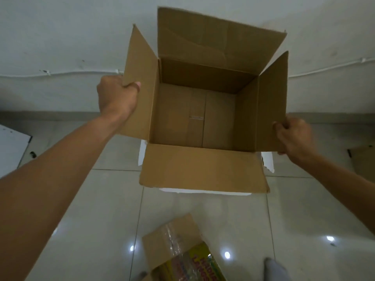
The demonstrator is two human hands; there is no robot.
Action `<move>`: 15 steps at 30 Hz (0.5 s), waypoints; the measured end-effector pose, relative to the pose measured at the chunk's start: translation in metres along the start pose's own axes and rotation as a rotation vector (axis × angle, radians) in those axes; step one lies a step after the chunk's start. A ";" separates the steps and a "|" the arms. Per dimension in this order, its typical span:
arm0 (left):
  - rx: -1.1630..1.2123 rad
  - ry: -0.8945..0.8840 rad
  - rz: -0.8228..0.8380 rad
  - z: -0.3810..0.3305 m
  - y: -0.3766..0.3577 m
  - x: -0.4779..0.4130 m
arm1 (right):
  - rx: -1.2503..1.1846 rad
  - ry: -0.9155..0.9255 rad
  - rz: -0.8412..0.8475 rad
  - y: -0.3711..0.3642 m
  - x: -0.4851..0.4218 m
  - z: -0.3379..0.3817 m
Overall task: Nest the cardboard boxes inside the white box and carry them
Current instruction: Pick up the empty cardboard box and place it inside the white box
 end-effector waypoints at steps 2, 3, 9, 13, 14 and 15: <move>0.021 0.006 0.028 -0.004 -0.007 -0.003 | -0.023 -0.019 -0.015 -0.001 -0.003 -0.009; 0.022 0.003 0.039 -0.005 -0.010 -0.004 | -0.034 -0.028 -0.016 -0.001 -0.003 -0.011; -0.054 -0.016 0.081 -0.001 -0.029 -0.007 | -0.033 -0.062 0.017 0.000 -0.011 -0.013; -0.087 -0.020 0.042 0.014 -0.046 -0.001 | 0.003 -0.062 0.009 -0.002 -0.017 -0.016; -0.089 -0.018 0.040 0.018 -0.049 0.000 | 0.006 -0.062 0.014 -0.004 -0.019 -0.018; -0.090 -0.016 0.045 0.023 -0.053 0.001 | 0.009 -0.065 0.023 -0.006 -0.020 -0.021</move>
Point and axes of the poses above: each hand's wrist, its own x-axis away from the middle knuckle, its own y-axis out of the back of the hand, z = x × y, the point moved 2 cm from there along -x, towards the middle knuckle, and after that the axes turned 3 degrees about -z, right-handed, at the moved point
